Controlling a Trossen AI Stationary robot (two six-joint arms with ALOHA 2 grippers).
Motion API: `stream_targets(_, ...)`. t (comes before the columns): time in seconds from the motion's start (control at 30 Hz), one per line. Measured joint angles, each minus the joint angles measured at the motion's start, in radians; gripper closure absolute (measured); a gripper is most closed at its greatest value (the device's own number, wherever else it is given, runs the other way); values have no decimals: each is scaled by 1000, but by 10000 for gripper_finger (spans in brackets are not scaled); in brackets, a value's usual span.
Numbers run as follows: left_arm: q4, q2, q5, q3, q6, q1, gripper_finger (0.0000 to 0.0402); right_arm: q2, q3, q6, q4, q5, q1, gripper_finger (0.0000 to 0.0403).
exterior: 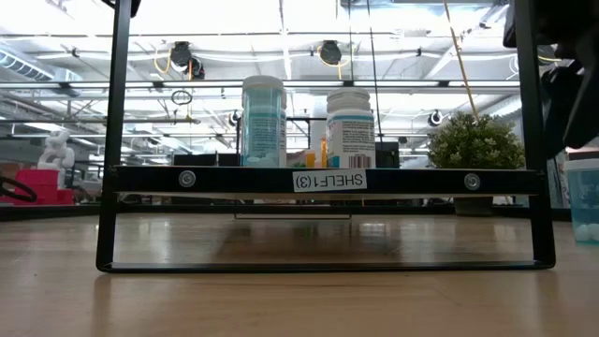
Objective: Pick and place medicine bottles onto shelf by color
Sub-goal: Put the blue medicine bottle on the shelf
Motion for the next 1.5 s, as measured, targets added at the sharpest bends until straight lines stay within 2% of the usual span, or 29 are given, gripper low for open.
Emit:
stream_targets(0.43, 65, 83, -23, 0, -2, -24, 268, 0, -30, -1, 75, -50, -2, 167)
stream_targets(1.2, 63, 85, -23, 0, -17, -23, 268, 5, -30, 13, 124, -53, -2, 167)
stream_targets(1.5, 63, 84, -23, 0, -17, -23, 268, 48, -30, 23, 124, -65, -2, 168)
